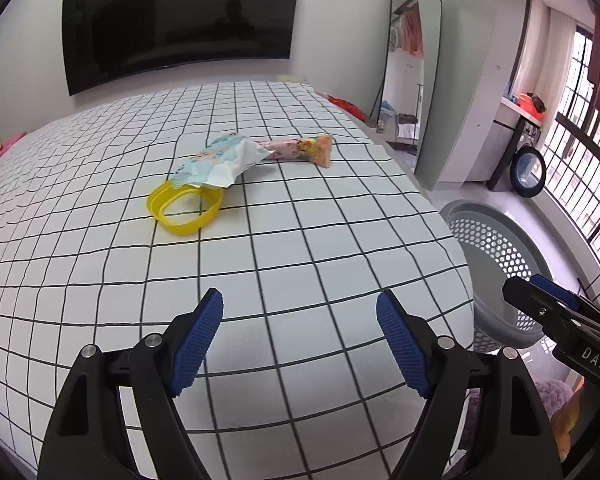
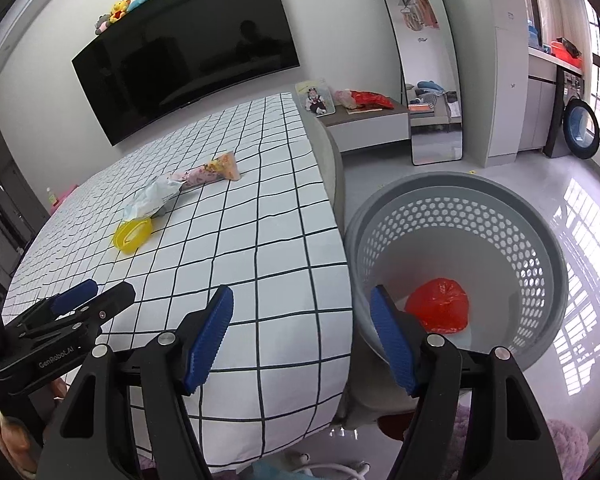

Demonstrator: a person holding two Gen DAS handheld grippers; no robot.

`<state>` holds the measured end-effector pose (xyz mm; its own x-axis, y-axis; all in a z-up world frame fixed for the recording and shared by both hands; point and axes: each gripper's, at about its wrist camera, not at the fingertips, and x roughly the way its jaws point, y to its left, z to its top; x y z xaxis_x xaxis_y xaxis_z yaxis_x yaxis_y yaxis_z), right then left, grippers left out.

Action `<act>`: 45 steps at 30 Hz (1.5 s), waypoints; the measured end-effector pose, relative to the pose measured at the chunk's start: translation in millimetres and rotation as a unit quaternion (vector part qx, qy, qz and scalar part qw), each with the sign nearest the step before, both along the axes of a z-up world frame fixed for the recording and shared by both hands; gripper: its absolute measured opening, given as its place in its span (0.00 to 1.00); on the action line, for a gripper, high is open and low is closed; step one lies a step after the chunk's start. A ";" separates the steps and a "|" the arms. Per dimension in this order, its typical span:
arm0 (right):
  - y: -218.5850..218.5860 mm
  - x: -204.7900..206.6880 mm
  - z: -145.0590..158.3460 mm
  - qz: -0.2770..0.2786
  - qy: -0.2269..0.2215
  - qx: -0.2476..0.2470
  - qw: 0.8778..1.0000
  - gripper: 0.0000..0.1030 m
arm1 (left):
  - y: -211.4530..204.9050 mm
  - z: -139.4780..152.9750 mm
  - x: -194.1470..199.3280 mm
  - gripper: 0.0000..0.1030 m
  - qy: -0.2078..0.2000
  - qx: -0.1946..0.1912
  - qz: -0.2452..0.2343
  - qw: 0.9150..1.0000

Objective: Collect trash
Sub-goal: 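Grasp the blue wet-wipes pack with the right gripper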

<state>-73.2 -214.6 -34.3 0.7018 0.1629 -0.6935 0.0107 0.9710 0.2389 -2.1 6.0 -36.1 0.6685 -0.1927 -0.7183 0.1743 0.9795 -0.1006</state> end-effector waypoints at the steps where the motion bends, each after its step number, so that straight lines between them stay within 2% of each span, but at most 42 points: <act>1: 3.8 3.4 -1.0 0.005 0.001 0.001 1.000 0.66 | 4.1 -0.6 1.3 0.75 0.001 0.001 0.006 1.000; 13: 46.1 58.9 -1.7 0.054 0.009 -0.001 0.998 0.66 | 54.9 -3.9 27.5 0.75 0.006 0.006 0.066 0.998; 22: 103.5 110.1 11.0 0.088 0.009 -0.009 0.996 0.66 | 103.2 3.6 51.7 0.77 -0.004 0.018 0.107 0.994; 28: 140.0 141.7 14.6 0.098 0.023 0.004 0.995 0.66 | 140.0 1.1 70.4 0.78 -0.005 0.029 0.137 0.990; 34: 176.4 168.4 19.8 0.096 0.029 -0.017 0.995 0.66 | 168.1 -6.8 86.3 0.78 -0.014 0.041 0.171 0.984; 35: 180.5 172.0 20.2 0.093 0.030 -0.019 0.995 0.69 | 171.5 -8.3 88.7 0.78 -0.013 0.038 0.174 0.984; 45: 213.3 199.8 18.2 0.063 0.050 -0.039 0.996 0.70 | 180.1 -15.3 94.5 0.78 -0.011 0.021 0.173 0.985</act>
